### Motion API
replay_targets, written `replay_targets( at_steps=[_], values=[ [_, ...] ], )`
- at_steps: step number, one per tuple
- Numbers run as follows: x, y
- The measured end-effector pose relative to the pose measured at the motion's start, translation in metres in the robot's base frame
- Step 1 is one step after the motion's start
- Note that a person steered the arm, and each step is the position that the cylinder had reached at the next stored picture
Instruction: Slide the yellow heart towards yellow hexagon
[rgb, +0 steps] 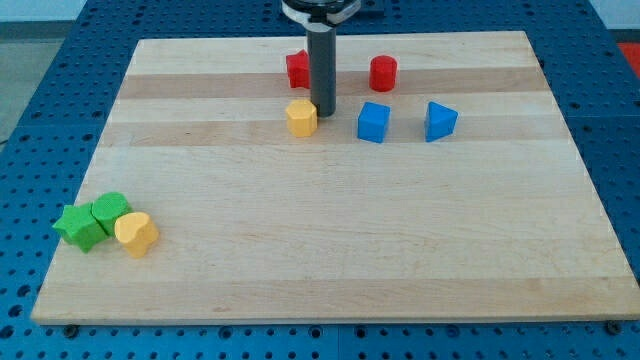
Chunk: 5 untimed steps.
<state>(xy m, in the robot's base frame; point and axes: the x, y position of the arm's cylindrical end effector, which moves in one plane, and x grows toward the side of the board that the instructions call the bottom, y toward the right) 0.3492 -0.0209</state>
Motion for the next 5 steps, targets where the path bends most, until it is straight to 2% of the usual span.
replay_targets(
  at_steps=[1,3,4,5],
  values=[
    [-0.001,-0.004],
    [-0.003,-0.159],
    [0.09,-0.109],
    [0.207,-0.06]
  ],
)
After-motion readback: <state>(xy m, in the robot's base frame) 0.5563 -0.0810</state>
